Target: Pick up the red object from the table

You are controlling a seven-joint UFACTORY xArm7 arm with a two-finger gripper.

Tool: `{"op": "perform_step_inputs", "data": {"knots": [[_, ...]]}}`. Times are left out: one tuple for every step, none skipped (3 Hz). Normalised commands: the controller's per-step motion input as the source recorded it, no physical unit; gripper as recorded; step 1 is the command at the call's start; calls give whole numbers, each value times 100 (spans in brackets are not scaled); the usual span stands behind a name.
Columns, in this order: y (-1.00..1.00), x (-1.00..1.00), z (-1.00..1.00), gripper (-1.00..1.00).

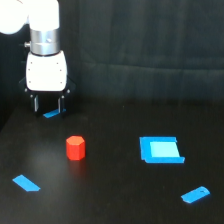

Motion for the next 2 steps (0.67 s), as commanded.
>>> {"op": "perform_step_inputs", "data": {"knots": [[-22,51,-17,97],[-69,67,-40,100]]}}
